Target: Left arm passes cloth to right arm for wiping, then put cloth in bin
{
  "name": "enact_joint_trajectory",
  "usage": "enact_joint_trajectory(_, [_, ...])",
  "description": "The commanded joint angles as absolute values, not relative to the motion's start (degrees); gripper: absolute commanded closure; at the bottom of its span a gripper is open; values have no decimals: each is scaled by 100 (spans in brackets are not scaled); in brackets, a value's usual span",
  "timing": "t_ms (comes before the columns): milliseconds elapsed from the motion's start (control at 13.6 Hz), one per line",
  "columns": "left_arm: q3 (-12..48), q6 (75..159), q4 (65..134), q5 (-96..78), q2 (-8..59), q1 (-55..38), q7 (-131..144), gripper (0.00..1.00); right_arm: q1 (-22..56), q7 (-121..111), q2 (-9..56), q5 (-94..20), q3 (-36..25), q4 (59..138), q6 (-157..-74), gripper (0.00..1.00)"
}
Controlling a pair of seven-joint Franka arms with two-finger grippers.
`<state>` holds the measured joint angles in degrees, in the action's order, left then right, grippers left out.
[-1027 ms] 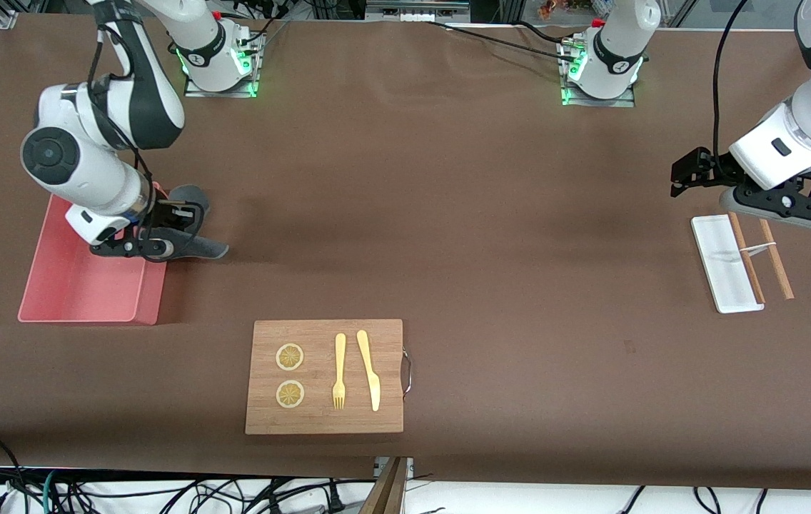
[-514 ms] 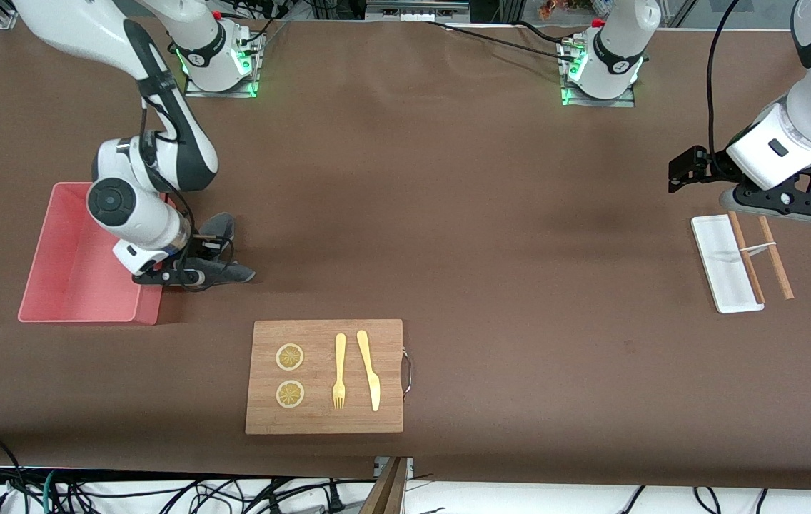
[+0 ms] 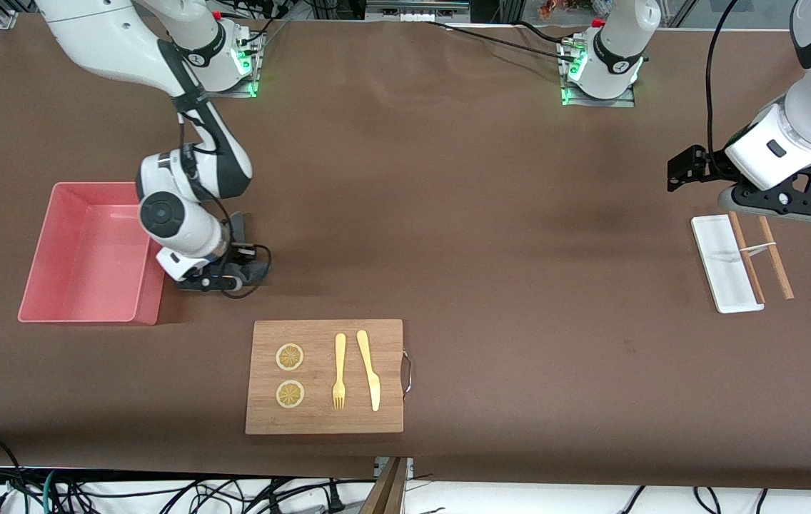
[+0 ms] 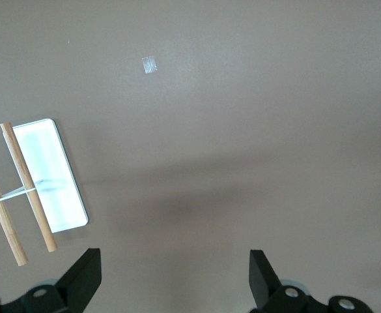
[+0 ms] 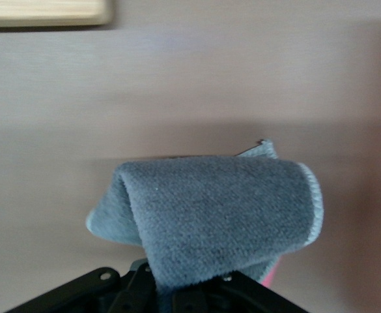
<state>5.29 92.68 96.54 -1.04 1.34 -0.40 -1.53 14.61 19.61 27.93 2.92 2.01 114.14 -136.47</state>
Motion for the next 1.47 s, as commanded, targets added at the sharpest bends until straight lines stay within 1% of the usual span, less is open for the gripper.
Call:
enact_joint_trajectory(0, [510, 9149, 9422, -18, 246, -123, -88, 0, 1862, 2722, 3006, 316, 272, 11101, -13640, 100])
enact_joint_trajectory(220, [510, 9141, 9369, -18, 272, -123, -88, 0, 2354, 3469, 3032, 316, 290, 10917, -13649, 100])
enact_joint_trajectory(514, [510, 9070, 9352, -18, 290, -141, -88, 0, 2908, 4726, 3409, 316, 483, 10346, -13658, 100])
enact_joint_trajectory(660, [510, 9070, 9352, -18, 290, -141, -88, 0, 3128, 5192, 3472, 290, 501, 10170, -13658, 100])
enact_joint_trajectory(880, [510, 9062, 9343, -18, 290, -141, -88, 0, 3164, 5326, 3463, -542, 624, 9740, -13457, 100])
enact_joint_trajectory(1027, [510, 9062, 9343, -18, 299, -141, -88, 0, 3164, 5317, 3472, -694, 624, 9415, -13089, 100])
enact_joint_trajectory(1247, [510, 9062, 9343, -26, 299, -141, -88, 0, 3103, 5204, 3472, -782, 624, 9439, -13043, 100])
enact_joint_trajectory(1394, [510, 9062, 9343, -26, 299, -141, -88, 0, 2972, 4871, 3480, -773, 615, 9658, -13043, 100])
